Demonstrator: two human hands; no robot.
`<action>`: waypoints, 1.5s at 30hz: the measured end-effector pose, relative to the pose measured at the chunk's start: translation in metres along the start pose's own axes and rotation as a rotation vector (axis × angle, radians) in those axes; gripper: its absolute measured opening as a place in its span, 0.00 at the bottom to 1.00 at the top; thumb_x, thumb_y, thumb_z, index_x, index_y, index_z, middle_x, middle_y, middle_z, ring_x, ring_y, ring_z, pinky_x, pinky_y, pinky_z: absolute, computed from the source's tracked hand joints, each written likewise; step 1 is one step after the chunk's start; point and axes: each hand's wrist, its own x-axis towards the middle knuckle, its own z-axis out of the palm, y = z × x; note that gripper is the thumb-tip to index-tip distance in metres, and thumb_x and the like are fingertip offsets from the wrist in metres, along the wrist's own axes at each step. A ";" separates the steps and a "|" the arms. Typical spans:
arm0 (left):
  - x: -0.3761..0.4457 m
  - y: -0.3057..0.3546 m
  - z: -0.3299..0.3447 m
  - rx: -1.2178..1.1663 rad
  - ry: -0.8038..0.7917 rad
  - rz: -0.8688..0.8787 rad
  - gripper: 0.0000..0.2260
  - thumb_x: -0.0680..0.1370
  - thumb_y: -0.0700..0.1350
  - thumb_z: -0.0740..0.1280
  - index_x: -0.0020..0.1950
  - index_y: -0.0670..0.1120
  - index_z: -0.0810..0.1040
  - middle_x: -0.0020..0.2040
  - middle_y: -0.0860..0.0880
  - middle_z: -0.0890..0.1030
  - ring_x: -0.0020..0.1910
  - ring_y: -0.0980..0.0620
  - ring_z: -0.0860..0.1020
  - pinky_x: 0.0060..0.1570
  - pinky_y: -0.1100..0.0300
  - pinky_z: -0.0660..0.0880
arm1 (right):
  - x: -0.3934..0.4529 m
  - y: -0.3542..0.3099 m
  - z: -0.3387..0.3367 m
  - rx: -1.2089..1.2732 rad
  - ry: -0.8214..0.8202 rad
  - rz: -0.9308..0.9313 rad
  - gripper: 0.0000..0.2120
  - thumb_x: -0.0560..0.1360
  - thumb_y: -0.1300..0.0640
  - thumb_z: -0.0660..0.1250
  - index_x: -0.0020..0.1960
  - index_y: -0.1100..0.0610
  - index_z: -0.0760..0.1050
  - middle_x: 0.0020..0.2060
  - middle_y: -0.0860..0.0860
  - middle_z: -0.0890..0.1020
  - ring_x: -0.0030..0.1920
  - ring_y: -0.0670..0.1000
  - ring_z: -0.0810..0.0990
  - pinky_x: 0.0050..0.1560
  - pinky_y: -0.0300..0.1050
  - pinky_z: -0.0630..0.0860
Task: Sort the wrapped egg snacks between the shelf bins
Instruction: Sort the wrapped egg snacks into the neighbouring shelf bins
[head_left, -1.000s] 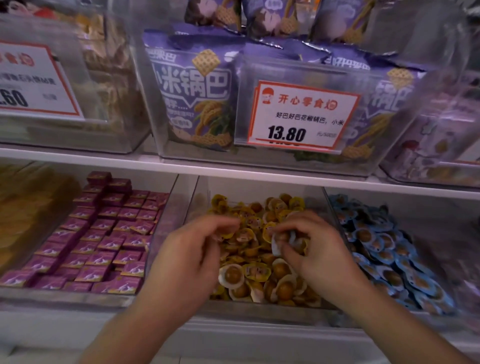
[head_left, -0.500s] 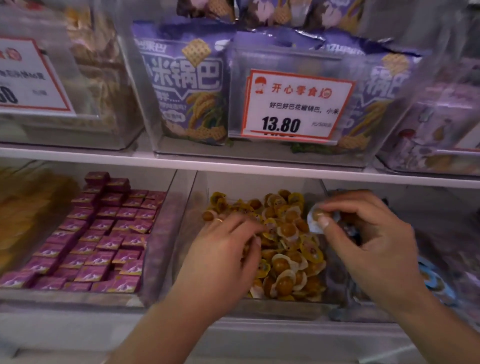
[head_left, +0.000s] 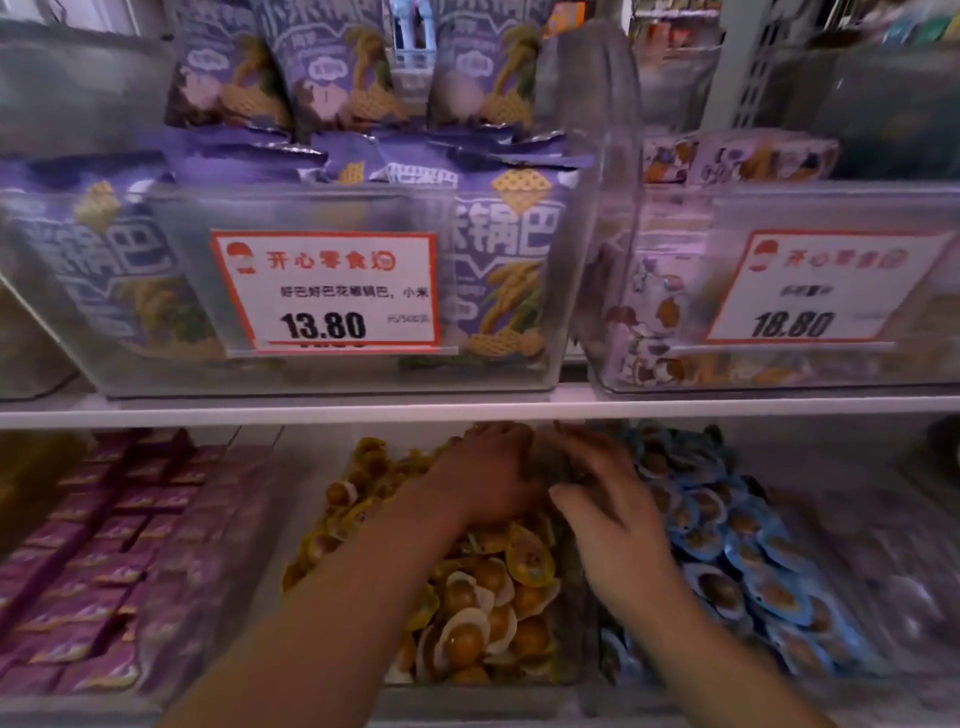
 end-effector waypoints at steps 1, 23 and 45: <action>0.010 -0.006 0.004 -0.032 -0.019 -0.032 0.26 0.74 0.66 0.62 0.70 0.57 0.70 0.70 0.50 0.73 0.68 0.46 0.71 0.66 0.47 0.70 | 0.000 0.002 -0.002 0.070 0.000 0.030 0.21 0.77 0.66 0.66 0.58 0.41 0.77 0.62 0.44 0.77 0.59 0.31 0.74 0.56 0.24 0.69; -0.084 0.030 -0.003 -0.014 -0.320 0.149 0.45 0.65 0.70 0.66 0.78 0.56 0.56 0.74 0.53 0.66 0.69 0.49 0.70 0.72 0.43 0.63 | 0.006 0.013 -0.007 0.046 -0.013 0.001 0.19 0.69 0.53 0.65 0.58 0.38 0.75 0.60 0.50 0.78 0.60 0.43 0.78 0.55 0.32 0.75; 0.002 -0.016 -0.025 -0.105 -0.196 -0.123 0.10 0.78 0.59 0.65 0.52 0.55 0.79 0.54 0.53 0.81 0.52 0.53 0.80 0.52 0.58 0.77 | 0.005 0.007 -0.007 0.035 -0.013 0.032 0.19 0.68 0.53 0.65 0.58 0.42 0.77 0.58 0.48 0.77 0.56 0.35 0.76 0.47 0.23 0.70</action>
